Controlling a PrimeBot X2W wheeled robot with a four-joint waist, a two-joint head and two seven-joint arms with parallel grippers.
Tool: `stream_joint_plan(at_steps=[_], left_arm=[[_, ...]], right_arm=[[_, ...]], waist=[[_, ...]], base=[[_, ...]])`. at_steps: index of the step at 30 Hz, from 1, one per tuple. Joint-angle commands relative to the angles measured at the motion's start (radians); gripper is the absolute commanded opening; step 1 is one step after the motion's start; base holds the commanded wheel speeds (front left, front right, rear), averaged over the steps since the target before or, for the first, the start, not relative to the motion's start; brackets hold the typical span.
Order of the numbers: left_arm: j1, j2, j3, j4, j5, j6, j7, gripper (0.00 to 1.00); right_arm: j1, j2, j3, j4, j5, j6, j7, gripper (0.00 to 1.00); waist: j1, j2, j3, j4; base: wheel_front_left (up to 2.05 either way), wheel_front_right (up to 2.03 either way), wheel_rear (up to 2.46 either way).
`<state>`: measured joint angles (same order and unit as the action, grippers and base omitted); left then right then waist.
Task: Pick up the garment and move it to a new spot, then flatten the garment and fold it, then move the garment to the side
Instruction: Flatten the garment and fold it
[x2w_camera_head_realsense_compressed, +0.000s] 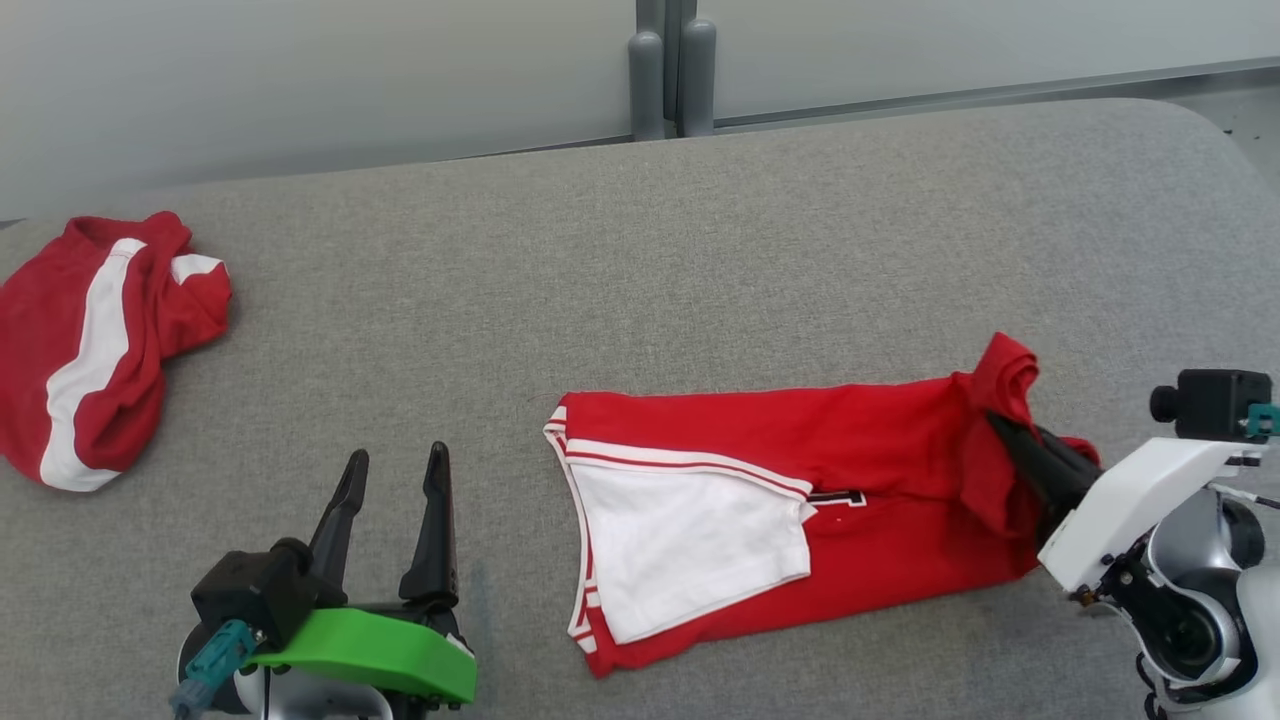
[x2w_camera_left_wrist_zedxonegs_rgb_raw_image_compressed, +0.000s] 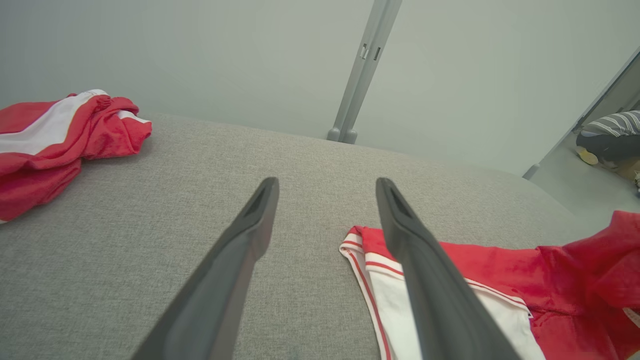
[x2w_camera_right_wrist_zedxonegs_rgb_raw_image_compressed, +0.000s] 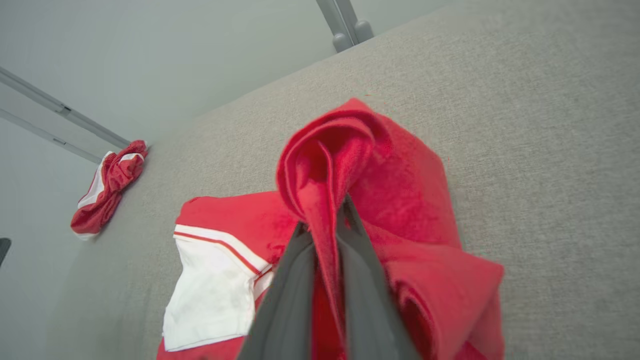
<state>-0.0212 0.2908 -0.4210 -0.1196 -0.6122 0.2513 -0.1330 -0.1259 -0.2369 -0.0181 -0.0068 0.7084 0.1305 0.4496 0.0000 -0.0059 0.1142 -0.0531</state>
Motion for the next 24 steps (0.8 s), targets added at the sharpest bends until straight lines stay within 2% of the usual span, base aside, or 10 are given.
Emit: stream_joint_plan(at_steps=[1, 7, 12, 20, 24], left_arm=[[-0.010, -0.002, -0.002, 0.004, 0.001, -0.003, 0.001, 1.00], [-0.017, -0.007, -0.018, 0.010, -0.001, -0.012, 0.004, 1.00], [-0.018, -0.011, -0.024, 0.015, -0.007, -0.014, 0.001, 1.00], [-0.023, -0.012, -0.034, 0.022, -0.015, -0.024, 0.007, 1.00], [-0.027, -0.003, -0.035, 0.021, -0.015, -0.023, 0.015, 1.00]], right_arm=[[0.019, 0.008, 0.020, -0.039, 0.023, 0.000, 0.023, 0.00], [0.045, 0.062, 0.083, -0.133, 0.071, 0.000, 0.079, 0.00], [0.042, 0.114, 0.145, -0.160, 0.073, 0.000, 0.089, 0.00], [0.008, 0.169, 0.253, -0.046, 0.070, 0.001, 0.014, 0.00], [-0.032, 0.182, 0.303, 0.074, 0.076, 0.001, -0.088, 0.00]], waist=[[0.0000, 0.0059, -0.005, 0.006], [0.0000, 0.0059, -0.018, 0.035], [0.0000, 0.0059, -0.026, 0.063], [0.0000, 0.0059, -0.038, 0.110], [0.0000, 0.0059, -0.040, 0.136]], base=[[0.00, 0.00, 0.00], [0.00, 0.00, 0.00], [0.00, 0.00, 0.00], [0.00, 0.00, 0.00], [0.00, 0.00, 0.00]])
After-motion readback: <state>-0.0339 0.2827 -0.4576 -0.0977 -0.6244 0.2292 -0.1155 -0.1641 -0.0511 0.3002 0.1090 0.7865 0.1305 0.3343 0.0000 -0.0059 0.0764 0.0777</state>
